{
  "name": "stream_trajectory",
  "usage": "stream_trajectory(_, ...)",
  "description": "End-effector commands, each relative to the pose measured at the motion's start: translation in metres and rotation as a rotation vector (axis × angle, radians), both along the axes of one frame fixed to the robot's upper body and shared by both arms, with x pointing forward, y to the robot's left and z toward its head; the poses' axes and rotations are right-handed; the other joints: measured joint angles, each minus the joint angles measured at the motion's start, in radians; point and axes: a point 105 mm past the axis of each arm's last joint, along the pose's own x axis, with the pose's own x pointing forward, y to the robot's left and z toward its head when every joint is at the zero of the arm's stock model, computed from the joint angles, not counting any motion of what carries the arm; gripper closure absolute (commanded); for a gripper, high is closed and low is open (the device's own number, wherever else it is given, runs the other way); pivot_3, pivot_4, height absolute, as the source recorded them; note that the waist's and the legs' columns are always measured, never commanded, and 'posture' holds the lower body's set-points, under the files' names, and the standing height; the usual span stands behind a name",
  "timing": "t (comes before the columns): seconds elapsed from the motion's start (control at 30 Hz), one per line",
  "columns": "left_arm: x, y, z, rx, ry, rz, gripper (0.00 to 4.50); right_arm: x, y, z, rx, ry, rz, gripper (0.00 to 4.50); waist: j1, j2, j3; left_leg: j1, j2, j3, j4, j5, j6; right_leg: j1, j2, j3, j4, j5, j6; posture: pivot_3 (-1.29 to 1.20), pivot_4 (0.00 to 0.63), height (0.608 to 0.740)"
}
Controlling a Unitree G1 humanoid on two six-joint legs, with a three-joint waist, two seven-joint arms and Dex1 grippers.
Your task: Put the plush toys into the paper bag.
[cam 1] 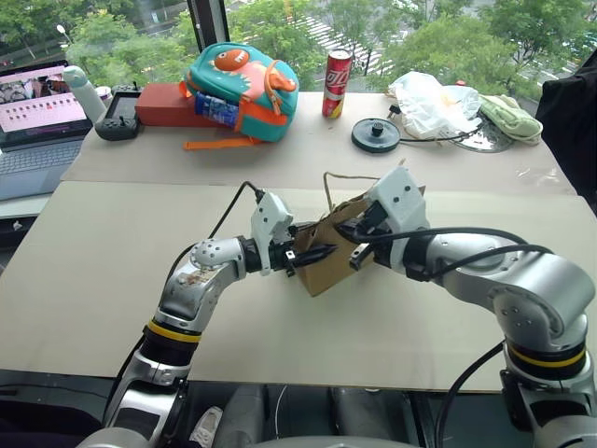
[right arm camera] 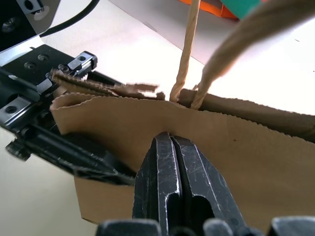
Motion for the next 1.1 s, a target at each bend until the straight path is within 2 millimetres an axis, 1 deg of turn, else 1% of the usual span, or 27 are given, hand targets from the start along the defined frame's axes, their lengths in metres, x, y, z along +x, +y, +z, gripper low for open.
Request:
stream_trajectory(0.03,-0.004,-0.001,0.007,-0.007,-0.033,-0.012,3.42,0.0,-0.002,0.012,0.008,-0.053,-0.009,4.5,0.0,0.0,0.0,0.0,0.0,0.0,0.0,0.0,0.0,0.0,0.0,0.0,0.0,0.0,0.0,0.0,0.15,0.739)
stream_trajectory(0.13,-0.003,0.0,0.007,-0.003,-0.033,-0.007,4.41,0.0,-0.002,0.013,0.01,-0.057,-0.011,4.5,0.0,0.0,0.0,0.0,0.0,0.0,0.0,0.0,0.0,0.0,0.0,0.0,0.0,0.0,0.0,0.0,0.15,0.739)
stream_trajectory(0.2,-0.002,0.0,0.007,-0.002,-0.033,-0.005,4.41,0.0,-0.002,0.014,0.01,-0.059,-0.012,4.5,0.0,0.0,0.0,0.0,0.0,0.0,0.0,0.0,0.0,0.0,0.0,0.0,0.0,0.0,0.0,0.0,0.15,0.739)
stream_trajectory(0.4,0.006,0.0,0.005,0.002,-0.034,0.026,4.41,-0.007,-0.001,0.029,0.065,-0.097,0.019,4.5,0.0,0.0,0.0,0.0,0.0,0.0,0.0,0.0,0.0,0.0,0.0,0.0,0.0,0.0,0.0,0.0,0.15,0.739)
stream_trajectory(0.5,0.01,0.0,0.006,-0.013,-0.023,0.036,4.41,-0.025,0.001,0.033,0.069,-0.099,0.107,4.5,0.001,0.0,0.0,0.0,0.0,0.0,0.0,0.0,0.0,0.0,0.0,0.0,0.0,0.0,0.0,0.0,0.15,0.739)
stream_trajectory(0.57,0.013,-0.001,0.011,-0.033,-0.022,0.041,4.41,-0.036,-0.003,0.035,0.07,-0.095,0.147,4.5,0.004,0.0,0.0,0.0,0.0,0.0,0.0,0.0,0.0,0.0,0.0,0.0,0.0,0.0,0.0,0.0,0.15,0.739)
stream_trajectory(0.67,0.017,0.0,0.02,-0.054,-0.027,0.038,4.41,-0.055,-0.009,0.033,0.063,-0.073,0.218,4.5,0.008,0.0,0.0,-0.001,0.0,-0.001,0.0,0.0,0.0,0.001,0.0,-0.001,-0.001,0.0,0.0,0.0,0.15,0.739)
stream_trajectory(0.73,0.019,0.001,0.026,-0.063,-0.032,0.024,4.41,-0.062,-0.018,0.032,0.062,-0.056,0.225,4.5,0.008,0.0,0.0,-0.001,0.0,-0.001,0.0,0.0,0.0,0.001,0.0,-0.001,-0.002,0.0,0.0,0.0,0.15,0.739)
stream_trajectory(0.8,0.02,0.006,0.032,-0.064,-0.03,0.012,4.41,-0.066,-0.032,0.032,0.052,-0.04,0.207,4.5,0.007,0.0,0.0,-0.001,0.0,-0.001,0.0,0.0,0.0,0.001,0.0,-0.001,-0.001,0.0,0.0,0.0,0.15,0.739)
stream_trajectory(0.87,0.022,0.014,0.038,-0.068,-0.028,0.006,4.41,-0.063,-0.049,0.036,0.043,-0.045,0.156,4.5,0.005,0.0,0.0,-0.001,0.0,0.0,0.0,0.0,0.0,0.001,0.0,-0.001,-0.001,0.0,0.0,0.0,0.15,0.739)
stream_trajectory(0.97,0.02,0.027,0.048,-0.061,-0.039,-0.021,4.41,-0.054,-0.075,0.05,0.061,-0.09,0.067,4.5,-0.002,0.0,0.0,0.0,0.0,0.0,0.0,0.0,0.0,0.001,0.0,0.0,-0.001,0.0,0.0,0.0,0.15,0.739)
stream_trajectory(1.03,0.016,0.039,0.054,-0.032,-0.059,-0.051,4.41,-0.055,-0.084,0.056,0.068,-0.102,0.065,4.5,-0.002,0.0,0.0,0.002,0.0,0.001,0.0,0.0,0.0,0.001,0.0,0.0,0.0,-0.001,0.002,0.0,0.15,0.739)
stream_trajectory(1.1,0.01,0.05,0.06,-0.011,-0.075,-0.087,4.41,-0.059,-0.087,0.06,0.09,-0.111,0.099,4.5,-0.003,0.0,0.0,0.002,0.0,0.001,0.0,0.0,0.0,0.001,0.001,0.0,0.0,-0.002,0.003,0.0,0.15,0.739)
